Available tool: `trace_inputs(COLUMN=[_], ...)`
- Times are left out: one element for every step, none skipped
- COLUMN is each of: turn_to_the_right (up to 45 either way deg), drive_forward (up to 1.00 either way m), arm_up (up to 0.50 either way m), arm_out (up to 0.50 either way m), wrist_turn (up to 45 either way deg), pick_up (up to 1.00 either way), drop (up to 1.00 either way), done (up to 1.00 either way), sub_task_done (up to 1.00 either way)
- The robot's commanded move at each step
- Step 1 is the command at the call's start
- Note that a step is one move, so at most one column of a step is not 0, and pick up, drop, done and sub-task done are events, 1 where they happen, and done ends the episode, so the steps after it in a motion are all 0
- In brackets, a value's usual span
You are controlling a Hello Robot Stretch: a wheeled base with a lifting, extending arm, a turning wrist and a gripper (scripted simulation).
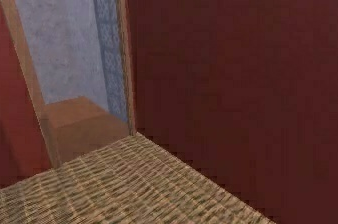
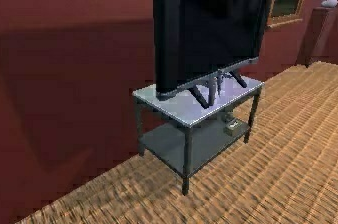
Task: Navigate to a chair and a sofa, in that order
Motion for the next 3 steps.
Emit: trace_inputs(turn_to_the_right=[-33.0, 0.0, 12.0], drive_forward=[0.00, 0.20, 0.00], arm_up=[0.00, 0.00, 0.00], arm_out=[0.00, 0.00, 0.00], wrist_turn=[0.0, 0.0, 0.0], pick_up=[0.00, 0.00, 0.00], drop=[0.00, 0.00, 0.00], done=[0.00, 0.00, 0.00], sub_task_done=[0.00, 0.00, 0.00])
